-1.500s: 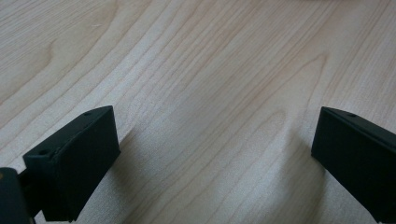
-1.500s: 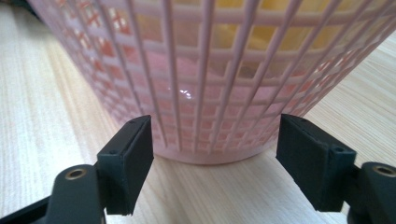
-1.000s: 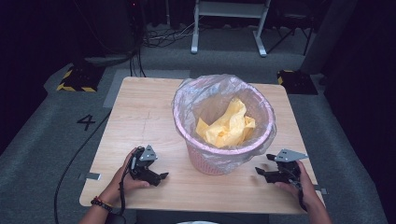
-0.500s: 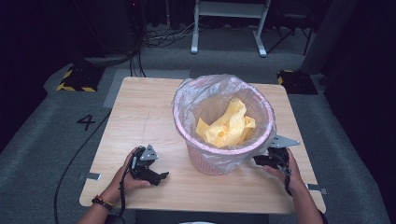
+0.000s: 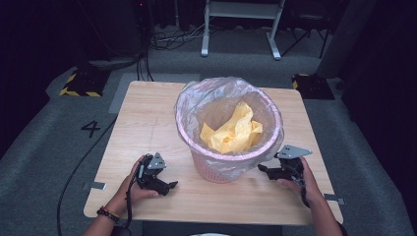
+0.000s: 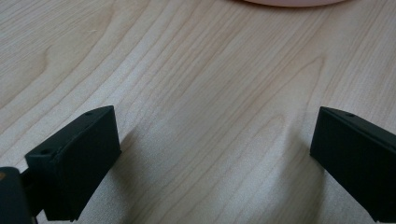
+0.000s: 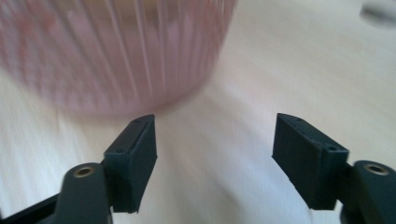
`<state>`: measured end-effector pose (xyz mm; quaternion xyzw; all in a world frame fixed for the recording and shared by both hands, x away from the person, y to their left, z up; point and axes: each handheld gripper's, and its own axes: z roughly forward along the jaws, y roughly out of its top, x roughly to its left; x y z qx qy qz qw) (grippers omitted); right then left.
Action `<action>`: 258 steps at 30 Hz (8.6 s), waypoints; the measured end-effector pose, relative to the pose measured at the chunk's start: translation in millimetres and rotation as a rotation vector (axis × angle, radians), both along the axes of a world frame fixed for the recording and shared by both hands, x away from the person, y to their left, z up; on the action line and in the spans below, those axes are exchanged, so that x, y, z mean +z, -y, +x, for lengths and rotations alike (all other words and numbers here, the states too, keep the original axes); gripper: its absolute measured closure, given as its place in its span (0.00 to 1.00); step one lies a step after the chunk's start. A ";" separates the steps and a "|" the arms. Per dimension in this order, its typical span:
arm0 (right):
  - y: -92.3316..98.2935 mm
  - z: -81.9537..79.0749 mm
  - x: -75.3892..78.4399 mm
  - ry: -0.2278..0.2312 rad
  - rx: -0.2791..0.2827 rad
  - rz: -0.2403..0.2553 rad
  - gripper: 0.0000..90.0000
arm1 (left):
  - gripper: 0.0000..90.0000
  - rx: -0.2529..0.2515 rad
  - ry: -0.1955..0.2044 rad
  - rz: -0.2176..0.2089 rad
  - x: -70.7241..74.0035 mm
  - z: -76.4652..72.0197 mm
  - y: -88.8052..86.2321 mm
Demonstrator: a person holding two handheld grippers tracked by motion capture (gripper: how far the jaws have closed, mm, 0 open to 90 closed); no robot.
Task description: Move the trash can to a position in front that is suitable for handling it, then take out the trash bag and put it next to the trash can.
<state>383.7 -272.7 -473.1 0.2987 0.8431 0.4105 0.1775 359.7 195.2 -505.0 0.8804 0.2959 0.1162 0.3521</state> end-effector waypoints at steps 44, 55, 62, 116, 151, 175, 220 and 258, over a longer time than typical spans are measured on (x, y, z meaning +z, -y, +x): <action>3.1 -41.9 70.2 0.382 -0.126 0.210 0.46 | 0.21 0.018 0.278 -0.247 66.7 -0.8 2.9; 1.2 -52.8 82.9 0.468 -0.106 0.249 0.72 | 0.19 -0.005 0.418 -0.359 106.5 -21.6 16.1; 4.2 -64.7 96.0 0.535 -0.108 0.295 0.85 | 0.19 -0.031 0.499 -0.416 126.1 -34.1 24.9; -5.7 -102.1 134.1 0.606 -0.114 0.311 0.97 | 0.42 -0.041 0.677 -0.442 149.8 -69.7 48.5; -36.6 -87.1 159.9 0.622 -0.071 0.220 1.00 | 0.32 -0.351 0.711 -0.414 156.1 -118.3 109.6; 5.4 -108.5 109.2 0.474 -0.068 0.141 0.36 | 0.40 -0.126 0.710 -0.400 163.8 -71.1 63.9; -18.2 -90.6 144.2 0.590 -0.136 0.336 0.93 | 1.00 -0.323 0.710 -0.386 159.1 -94.9 90.7; 12.1 -39.5 114.6 0.265 -0.018 0.518 0.19 | 1.00 -0.242 0.580 -0.264 119.7 -65.3 69.1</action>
